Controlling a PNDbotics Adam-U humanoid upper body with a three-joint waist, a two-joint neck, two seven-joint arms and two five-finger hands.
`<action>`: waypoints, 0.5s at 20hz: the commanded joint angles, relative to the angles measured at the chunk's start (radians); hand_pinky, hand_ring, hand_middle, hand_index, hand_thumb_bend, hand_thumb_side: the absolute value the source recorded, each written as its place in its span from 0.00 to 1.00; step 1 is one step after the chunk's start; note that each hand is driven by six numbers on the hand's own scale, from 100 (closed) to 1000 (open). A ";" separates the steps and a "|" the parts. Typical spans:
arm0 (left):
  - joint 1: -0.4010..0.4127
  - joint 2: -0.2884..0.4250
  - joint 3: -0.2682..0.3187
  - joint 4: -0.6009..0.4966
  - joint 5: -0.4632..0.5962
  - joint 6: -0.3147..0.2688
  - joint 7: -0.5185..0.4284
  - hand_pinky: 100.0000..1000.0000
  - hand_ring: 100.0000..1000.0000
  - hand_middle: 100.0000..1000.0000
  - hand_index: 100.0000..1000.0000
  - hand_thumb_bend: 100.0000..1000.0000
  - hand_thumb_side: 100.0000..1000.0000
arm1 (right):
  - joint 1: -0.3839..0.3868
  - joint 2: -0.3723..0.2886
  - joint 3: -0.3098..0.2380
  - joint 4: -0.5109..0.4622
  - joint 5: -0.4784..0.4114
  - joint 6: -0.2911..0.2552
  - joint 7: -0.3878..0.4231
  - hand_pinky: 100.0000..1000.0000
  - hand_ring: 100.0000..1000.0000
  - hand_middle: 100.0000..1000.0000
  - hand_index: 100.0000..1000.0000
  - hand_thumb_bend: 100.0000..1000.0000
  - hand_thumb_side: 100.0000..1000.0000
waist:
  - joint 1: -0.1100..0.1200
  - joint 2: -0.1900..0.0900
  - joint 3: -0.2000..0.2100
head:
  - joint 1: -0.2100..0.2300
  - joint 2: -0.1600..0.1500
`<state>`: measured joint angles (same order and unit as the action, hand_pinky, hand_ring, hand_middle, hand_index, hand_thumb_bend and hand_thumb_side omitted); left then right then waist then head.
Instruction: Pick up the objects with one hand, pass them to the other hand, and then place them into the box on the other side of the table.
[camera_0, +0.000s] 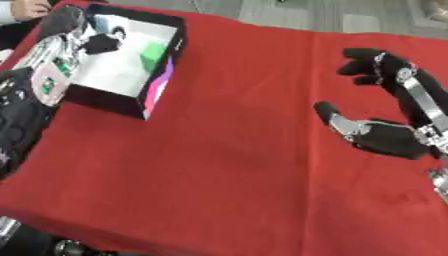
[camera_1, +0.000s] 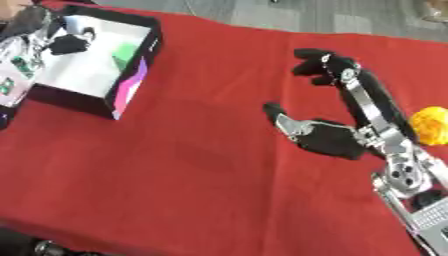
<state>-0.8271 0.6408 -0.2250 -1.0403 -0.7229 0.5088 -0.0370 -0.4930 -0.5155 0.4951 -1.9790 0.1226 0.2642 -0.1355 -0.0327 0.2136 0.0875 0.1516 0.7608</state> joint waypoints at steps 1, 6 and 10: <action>-0.020 0.026 0.016 -0.009 -0.025 -0.001 -0.021 0.82 0.77 0.79 0.86 0.36 0.76 | -0.013 -0.014 -0.011 -0.021 -0.008 -0.002 -0.003 0.78 0.79 0.65 0.84 0.34 0.26 | -0.004 -0.006 -0.001 | -0.011 0.008; -0.020 0.028 0.019 -0.025 -0.042 0.004 -0.034 0.83 0.78 0.80 0.87 0.27 0.64 | -0.012 -0.015 -0.012 -0.021 -0.015 -0.002 -0.005 0.78 0.78 0.65 0.84 0.33 0.27 | 0.000 -0.013 -0.001 | -0.023 0.009; -0.019 0.027 0.017 -0.027 -0.043 0.000 -0.055 0.83 0.78 0.80 0.89 0.41 0.57 | -0.012 -0.015 -0.012 -0.021 -0.020 -0.003 -0.006 0.78 0.78 0.64 0.84 0.34 0.26 | 0.002 -0.019 -0.002 | -0.023 0.009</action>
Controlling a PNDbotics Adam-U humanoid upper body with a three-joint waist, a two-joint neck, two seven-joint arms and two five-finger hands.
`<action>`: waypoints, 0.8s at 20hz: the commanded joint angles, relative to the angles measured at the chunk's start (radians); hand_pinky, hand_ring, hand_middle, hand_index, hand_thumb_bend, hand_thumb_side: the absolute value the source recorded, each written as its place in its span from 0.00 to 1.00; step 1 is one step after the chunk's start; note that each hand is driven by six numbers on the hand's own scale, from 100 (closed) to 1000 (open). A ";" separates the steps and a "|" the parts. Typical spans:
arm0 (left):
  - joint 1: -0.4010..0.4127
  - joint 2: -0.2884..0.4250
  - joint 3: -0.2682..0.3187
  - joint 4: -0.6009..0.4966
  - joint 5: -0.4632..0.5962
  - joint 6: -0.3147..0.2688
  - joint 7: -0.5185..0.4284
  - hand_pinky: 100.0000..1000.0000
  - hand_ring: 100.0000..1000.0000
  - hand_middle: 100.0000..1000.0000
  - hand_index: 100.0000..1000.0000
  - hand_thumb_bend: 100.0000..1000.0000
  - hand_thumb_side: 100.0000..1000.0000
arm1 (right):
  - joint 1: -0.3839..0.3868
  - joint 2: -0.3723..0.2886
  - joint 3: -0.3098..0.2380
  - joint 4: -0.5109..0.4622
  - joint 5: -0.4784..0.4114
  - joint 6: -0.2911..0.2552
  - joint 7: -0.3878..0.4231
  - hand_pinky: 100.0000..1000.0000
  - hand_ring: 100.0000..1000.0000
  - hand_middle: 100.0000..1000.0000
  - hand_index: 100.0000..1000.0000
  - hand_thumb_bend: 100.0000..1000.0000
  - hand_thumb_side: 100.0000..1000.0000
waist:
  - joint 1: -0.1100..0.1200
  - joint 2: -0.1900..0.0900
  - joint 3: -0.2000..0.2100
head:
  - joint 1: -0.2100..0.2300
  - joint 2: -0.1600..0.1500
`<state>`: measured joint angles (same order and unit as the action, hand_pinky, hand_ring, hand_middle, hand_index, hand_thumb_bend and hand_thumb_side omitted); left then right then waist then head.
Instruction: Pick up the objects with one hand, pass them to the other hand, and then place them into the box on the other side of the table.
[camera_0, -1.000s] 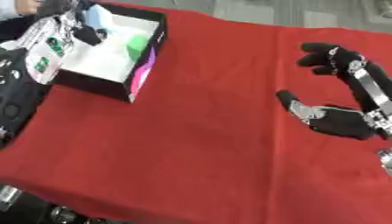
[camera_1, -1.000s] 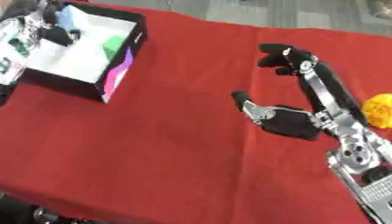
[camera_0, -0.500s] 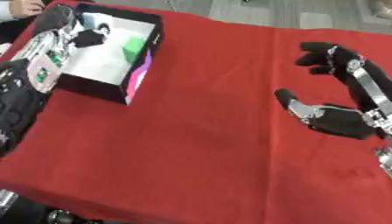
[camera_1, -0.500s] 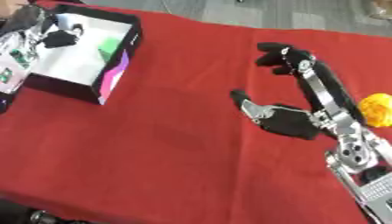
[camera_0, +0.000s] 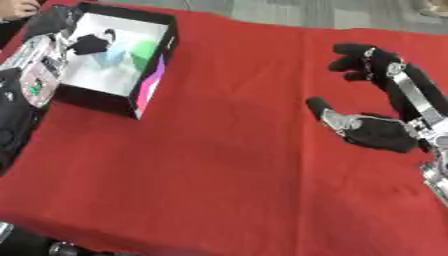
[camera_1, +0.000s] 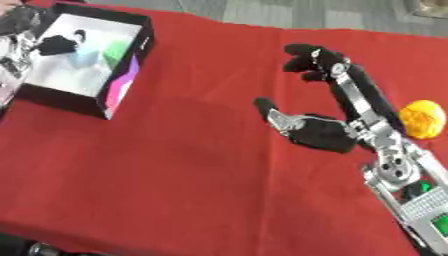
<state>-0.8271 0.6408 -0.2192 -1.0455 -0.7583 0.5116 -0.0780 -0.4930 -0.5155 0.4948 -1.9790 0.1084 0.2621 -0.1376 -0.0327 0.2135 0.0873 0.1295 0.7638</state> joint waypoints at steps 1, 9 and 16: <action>-0.018 0.026 0.011 -0.022 -0.009 -0.005 -0.020 0.83 0.78 0.79 0.89 0.40 0.57 | -0.012 -0.015 -0.011 -0.021 -0.008 -0.001 -0.005 0.78 0.78 0.64 0.84 0.34 0.26 | 0.002 -0.019 -0.002 | 0.000 0.006; -0.010 0.028 0.023 -0.064 0.038 0.012 0.028 0.81 0.72 0.75 0.83 0.14 0.78 | -0.012 -0.032 -0.032 -0.021 -0.010 -0.003 -0.023 0.78 0.78 0.65 0.84 0.34 0.25 | 0.003 -0.024 -0.002 | -0.033 0.006; 0.037 0.037 0.048 -0.234 0.213 0.044 0.099 0.83 0.69 0.72 0.81 0.00 0.74 | 0.007 -0.127 -0.128 -0.021 -0.056 0.033 0.010 0.79 0.78 0.65 0.83 0.35 0.30 | 0.006 -0.036 -0.007 | -0.145 0.006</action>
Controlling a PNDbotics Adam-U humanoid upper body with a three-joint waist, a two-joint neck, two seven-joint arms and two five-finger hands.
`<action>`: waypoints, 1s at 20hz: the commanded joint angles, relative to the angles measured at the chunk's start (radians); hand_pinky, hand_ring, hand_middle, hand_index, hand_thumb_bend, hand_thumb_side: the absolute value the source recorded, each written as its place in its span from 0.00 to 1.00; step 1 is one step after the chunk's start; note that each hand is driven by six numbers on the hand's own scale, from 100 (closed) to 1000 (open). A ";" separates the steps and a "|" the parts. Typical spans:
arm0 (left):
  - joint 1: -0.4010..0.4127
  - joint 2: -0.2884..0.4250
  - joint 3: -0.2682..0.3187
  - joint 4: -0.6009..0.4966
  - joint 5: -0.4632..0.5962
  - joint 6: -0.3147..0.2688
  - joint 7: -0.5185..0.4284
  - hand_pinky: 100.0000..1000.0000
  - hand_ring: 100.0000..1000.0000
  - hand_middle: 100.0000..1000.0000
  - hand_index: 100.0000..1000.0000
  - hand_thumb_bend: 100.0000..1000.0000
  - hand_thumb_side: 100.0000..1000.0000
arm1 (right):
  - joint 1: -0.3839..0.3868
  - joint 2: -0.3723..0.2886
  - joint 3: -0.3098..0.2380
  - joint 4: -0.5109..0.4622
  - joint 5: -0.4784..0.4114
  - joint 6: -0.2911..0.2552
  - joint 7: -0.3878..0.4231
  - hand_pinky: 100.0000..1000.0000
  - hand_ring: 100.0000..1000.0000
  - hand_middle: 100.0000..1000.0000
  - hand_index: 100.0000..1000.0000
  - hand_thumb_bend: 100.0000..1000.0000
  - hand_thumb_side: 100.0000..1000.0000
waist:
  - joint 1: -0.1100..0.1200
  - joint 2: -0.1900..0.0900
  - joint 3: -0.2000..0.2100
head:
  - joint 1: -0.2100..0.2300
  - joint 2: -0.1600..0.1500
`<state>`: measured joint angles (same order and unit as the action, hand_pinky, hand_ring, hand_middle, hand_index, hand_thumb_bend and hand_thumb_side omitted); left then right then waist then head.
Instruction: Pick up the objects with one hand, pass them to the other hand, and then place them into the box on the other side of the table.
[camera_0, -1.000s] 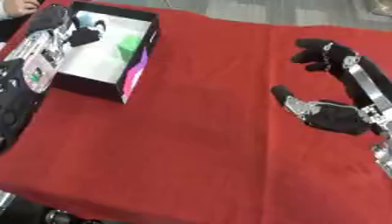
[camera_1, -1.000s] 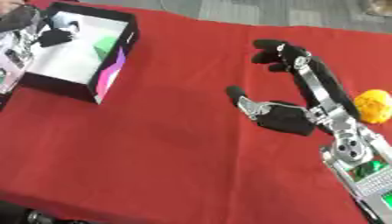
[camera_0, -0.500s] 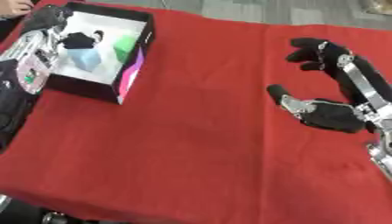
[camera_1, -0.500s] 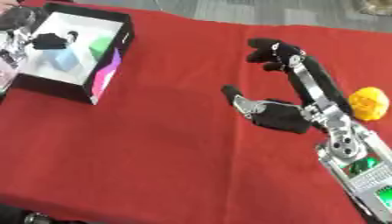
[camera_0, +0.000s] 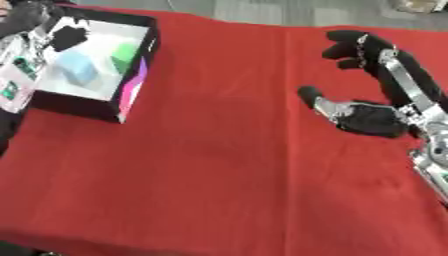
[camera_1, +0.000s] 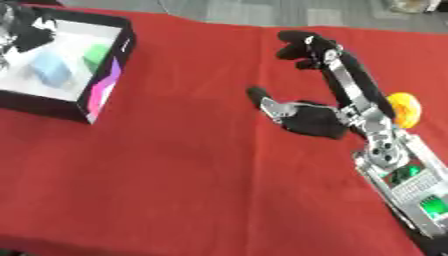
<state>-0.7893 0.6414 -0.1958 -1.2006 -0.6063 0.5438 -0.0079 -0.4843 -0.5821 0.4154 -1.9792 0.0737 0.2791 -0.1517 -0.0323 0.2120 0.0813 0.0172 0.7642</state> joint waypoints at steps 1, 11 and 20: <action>0.012 0.036 0.031 -0.114 0.093 0.016 0.042 0.83 0.69 0.72 0.80 0.00 0.75 | 0.006 -0.080 -0.068 -0.021 -0.031 0.026 0.049 0.79 0.79 0.65 0.83 0.36 0.30 | 0.007 -0.035 -0.001 | -0.045 0.006; 0.152 0.006 0.083 -0.391 0.310 0.046 0.188 0.80 0.65 0.71 0.80 0.00 0.83 | 0.088 -0.272 -0.223 -0.019 0.019 0.079 0.330 0.84 0.80 0.70 0.83 0.38 0.29 | 0.023 -0.043 -0.004 | -0.104 0.006; 0.243 -0.071 0.116 -0.504 0.535 -0.022 0.390 0.81 0.65 0.71 0.80 0.00 0.85 | 0.091 -0.388 -0.265 0.124 0.127 0.046 0.510 0.89 0.85 0.77 0.85 0.43 0.20 | 0.037 -0.036 0.014 | -0.133 0.006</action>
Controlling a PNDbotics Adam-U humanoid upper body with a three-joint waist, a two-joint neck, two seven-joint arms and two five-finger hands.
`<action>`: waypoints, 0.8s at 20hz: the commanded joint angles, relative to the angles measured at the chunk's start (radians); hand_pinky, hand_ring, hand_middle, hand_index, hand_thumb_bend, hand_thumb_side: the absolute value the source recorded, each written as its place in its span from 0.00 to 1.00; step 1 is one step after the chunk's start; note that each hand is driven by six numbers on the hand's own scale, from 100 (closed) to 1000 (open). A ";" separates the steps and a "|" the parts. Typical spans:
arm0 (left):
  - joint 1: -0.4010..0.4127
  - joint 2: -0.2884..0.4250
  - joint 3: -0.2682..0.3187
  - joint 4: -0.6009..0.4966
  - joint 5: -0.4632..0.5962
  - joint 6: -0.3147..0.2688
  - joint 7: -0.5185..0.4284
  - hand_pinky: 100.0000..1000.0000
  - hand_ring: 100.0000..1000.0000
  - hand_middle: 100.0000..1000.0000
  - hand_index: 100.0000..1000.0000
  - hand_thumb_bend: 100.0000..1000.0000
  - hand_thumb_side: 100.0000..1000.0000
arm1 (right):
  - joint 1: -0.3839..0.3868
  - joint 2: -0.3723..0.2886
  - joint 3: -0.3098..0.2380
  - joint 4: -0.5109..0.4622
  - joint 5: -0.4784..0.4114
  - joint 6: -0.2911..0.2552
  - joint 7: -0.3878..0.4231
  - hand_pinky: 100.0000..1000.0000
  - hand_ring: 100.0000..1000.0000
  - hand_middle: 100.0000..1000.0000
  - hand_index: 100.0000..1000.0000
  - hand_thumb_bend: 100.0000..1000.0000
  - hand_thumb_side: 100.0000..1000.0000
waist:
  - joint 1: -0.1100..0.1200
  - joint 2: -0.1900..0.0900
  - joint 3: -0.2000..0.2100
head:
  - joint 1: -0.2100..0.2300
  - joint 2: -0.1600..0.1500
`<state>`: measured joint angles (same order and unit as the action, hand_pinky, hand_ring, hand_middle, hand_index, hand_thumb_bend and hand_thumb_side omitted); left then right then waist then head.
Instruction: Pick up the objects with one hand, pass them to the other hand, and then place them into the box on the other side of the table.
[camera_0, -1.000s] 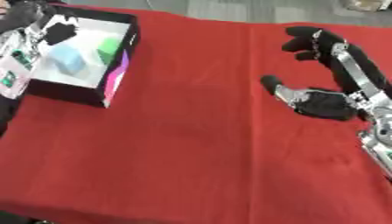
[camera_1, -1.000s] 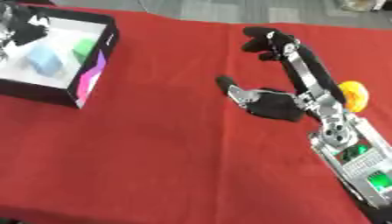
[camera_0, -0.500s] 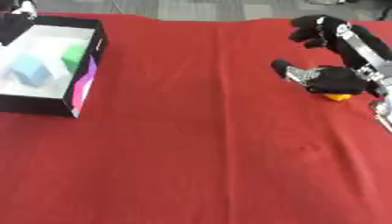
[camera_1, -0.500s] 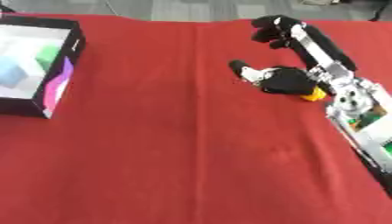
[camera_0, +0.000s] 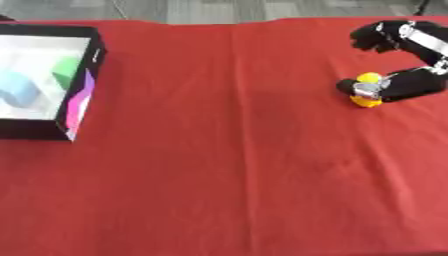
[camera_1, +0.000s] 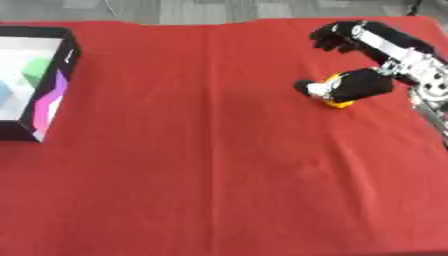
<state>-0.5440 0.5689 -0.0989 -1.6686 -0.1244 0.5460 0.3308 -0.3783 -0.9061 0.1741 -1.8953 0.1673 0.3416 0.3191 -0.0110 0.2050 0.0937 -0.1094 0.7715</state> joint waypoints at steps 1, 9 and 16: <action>0.005 -0.005 0.020 -0.042 0.074 -0.036 0.070 0.81 0.65 0.71 0.80 0.00 0.85 | -0.018 -0.076 -0.026 0.066 0.051 -0.026 0.058 0.89 0.85 0.78 0.85 0.44 0.19 | 0.017 -0.027 0.005 | -0.007 -0.002; 0.040 -0.031 0.009 -0.077 0.145 -0.093 0.136 0.82 0.65 0.71 0.79 0.00 0.86 | -0.060 -0.125 -0.045 0.234 0.188 -0.082 0.092 0.91 0.86 0.79 0.84 0.47 0.12 | 0.026 -0.003 0.034 | -0.029 -0.002; 0.049 -0.063 0.008 -0.116 0.163 -0.125 0.150 0.82 0.65 0.70 0.78 0.00 0.86 | -0.074 -0.144 -0.052 0.346 0.278 -0.105 0.097 0.93 0.86 0.81 0.84 0.45 0.12 | 0.025 0.017 0.062 | -0.047 -0.022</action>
<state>-0.4865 0.4952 -0.0966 -1.7612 0.0317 0.4301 0.4771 -0.4394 -0.9999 0.1415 -1.5620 0.4252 0.2442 0.4154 0.0032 0.2220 0.1565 -0.1519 0.7627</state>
